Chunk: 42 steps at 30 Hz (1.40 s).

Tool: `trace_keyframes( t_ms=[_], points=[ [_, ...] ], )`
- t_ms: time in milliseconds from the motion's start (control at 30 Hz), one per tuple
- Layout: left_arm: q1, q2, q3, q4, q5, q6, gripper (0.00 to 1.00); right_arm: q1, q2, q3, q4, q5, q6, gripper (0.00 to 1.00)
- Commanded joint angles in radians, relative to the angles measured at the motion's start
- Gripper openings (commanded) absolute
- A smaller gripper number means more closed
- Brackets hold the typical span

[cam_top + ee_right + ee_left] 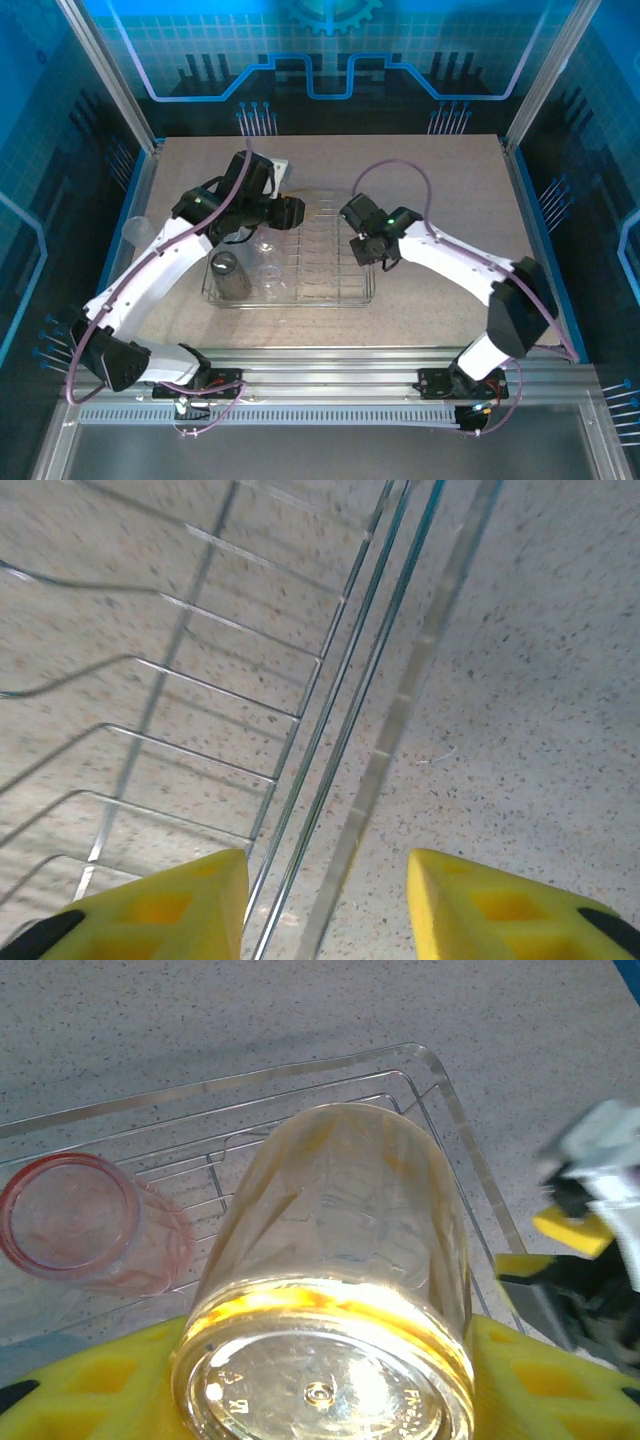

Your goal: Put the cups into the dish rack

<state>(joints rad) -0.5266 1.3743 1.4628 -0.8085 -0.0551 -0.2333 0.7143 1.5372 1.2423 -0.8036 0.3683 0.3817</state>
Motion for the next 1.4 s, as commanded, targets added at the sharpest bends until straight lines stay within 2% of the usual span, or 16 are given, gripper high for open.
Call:
trace_keyframes(
  t_ms=[0,200,300,400,533,633,733,900,1367],
  points=[
    [-0.007,0.024,0.059,-0.040,-0.022,0.002,0.35,-0.003,-0.112,0.033,-0.010,-0.045,-0.008,0.51],
    [-0.022,0.091,0.153,-0.083,-0.014,0.014,0.34,-0.082,-0.288,0.014,0.014,-0.091,-0.010,0.54],
    [-0.045,0.153,0.228,-0.138,-0.025,0.039,0.34,-0.171,-0.386,-0.039,0.040,-0.102,-0.017,0.54],
    [-0.083,0.238,0.325,-0.214,-0.043,0.079,0.34,-0.294,-0.476,-0.109,0.057,-0.164,-0.026,0.54],
    [-0.155,0.389,0.486,-0.353,-0.117,0.159,0.35,-0.435,-0.562,-0.187,0.044,-0.227,-0.042,0.55],
    [-0.201,0.511,0.605,-0.449,-0.175,0.210,0.36,-0.504,-0.603,-0.240,0.038,-0.263,-0.052,0.55],
    [-0.235,0.618,0.706,-0.513,-0.228,0.234,0.35,-0.543,-0.630,-0.283,0.033,-0.289,-0.052,0.55],
    [-0.260,0.710,0.771,-0.511,-0.227,0.262,0.38,-0.575,-0.647,-0.323,0.037,-0.313,-0.058,0.55],
    [-0.261,0.845,0.815,-0.455,-0.205,0.340,0.47,-0.636,-0.617,-0.354,0.063,-0.352,-0.103,0.56]
  ],
)
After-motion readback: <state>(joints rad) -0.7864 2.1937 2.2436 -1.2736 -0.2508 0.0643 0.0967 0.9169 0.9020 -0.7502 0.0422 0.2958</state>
